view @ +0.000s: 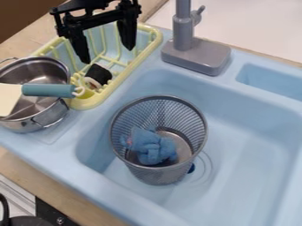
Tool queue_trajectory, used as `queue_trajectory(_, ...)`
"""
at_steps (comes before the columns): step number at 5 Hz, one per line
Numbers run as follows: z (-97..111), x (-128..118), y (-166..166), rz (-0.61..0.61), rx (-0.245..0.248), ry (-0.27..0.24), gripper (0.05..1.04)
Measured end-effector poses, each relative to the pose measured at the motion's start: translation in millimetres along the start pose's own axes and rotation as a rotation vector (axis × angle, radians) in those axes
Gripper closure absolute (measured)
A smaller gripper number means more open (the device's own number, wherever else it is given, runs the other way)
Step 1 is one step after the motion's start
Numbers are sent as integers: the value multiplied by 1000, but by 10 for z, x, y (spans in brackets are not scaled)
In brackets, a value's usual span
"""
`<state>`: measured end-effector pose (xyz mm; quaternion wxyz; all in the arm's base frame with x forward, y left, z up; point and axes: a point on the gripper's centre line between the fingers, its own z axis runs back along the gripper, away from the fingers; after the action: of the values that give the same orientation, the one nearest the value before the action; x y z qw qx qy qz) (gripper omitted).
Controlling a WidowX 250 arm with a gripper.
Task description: Move the toe from the trash bin into the pot
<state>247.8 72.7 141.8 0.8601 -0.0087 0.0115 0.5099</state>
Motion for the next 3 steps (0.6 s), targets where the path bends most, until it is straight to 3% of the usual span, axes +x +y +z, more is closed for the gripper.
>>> queue_trajectory(2, -78, -67, -41, -5, 14, 30, 85)
queue_trajectory(3, -78, -166, -133, -45, -10, 55, 84)
